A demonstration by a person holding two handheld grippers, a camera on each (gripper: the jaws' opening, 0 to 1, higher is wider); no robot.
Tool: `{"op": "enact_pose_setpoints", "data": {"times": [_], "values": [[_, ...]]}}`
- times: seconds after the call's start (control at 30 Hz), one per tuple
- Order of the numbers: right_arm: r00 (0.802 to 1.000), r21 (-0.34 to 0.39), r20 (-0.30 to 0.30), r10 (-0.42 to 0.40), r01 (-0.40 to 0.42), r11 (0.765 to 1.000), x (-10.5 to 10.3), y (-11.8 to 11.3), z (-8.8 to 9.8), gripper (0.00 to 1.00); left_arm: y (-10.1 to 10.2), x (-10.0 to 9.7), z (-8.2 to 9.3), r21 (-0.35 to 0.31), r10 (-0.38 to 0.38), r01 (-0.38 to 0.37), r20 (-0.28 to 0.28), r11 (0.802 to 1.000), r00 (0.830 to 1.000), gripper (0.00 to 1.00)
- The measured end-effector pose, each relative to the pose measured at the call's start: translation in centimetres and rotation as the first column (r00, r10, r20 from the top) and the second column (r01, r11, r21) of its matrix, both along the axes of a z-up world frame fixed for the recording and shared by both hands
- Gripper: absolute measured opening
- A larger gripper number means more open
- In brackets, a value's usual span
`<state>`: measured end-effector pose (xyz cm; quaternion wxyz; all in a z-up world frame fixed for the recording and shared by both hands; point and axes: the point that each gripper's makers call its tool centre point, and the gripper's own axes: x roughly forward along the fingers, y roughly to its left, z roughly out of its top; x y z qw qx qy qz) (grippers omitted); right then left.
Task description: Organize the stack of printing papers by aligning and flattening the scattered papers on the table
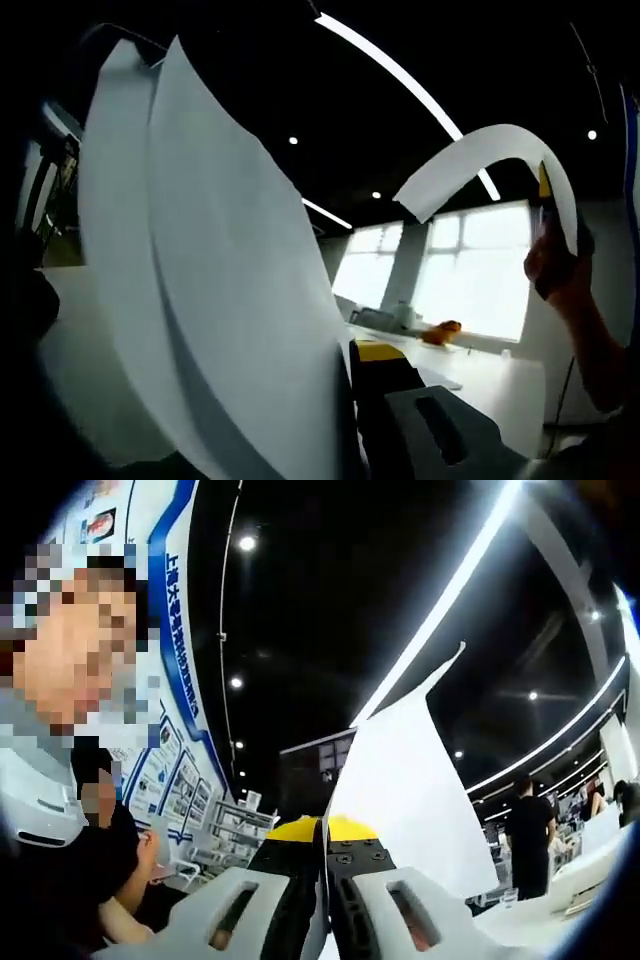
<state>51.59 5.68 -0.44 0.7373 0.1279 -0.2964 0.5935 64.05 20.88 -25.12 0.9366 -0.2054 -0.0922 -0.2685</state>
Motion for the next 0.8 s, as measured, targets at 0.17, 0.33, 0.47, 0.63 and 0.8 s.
{"op": "enact_pose_setpoints", "data": {"times": [0.17, 0.33, 0.47, 0.63, 0.8], "values": [[1.0, -0.008, 0.027, 0.012, -0.011, 1.0, -0.8, 0.3, 0.4, 0.0, 0.0, 0.0, 0.0, 0.001, -0.001, 0.001, -0.001, 1.0, 1.0, 0.09], [0.999, -0.062, 0.045, 0.002, 0.001, 0.998, -0.7, 0.9, -0.8, 0.0, -0.1, 0.0, -0.1, 0.003, -0.003, 0.003, -0.003, 1.0, 1.0, 0.09], [1.0, -0.117, 0.015, -0.016, 0.017, 0.993, 0.8, 1.2, -2.8, 0.0, -0.2, 0.0, -0.1, 0.008, -0.005, 0.005, -0.005, 1.0, 1.0, 0.09], [0.993, -0.153, -0.06, -0.099, 0.089, 0.984, 3.9, 0.7, -5.6, 0.0, -0.2, 0.0, -0.1, 0.01, -0.004, 0.004, -0.005, 1.0, 1.0, 0.09], [0.971, -0.141, -0.179, -0.16, 0.136, 0.981, 7.7, -0.3, -8.9, 0.0, -0.1, 0.0, -0.1, 0.009, -0.002, 0.002, -0.005, 1.0, 1.0, 0.09]]}}
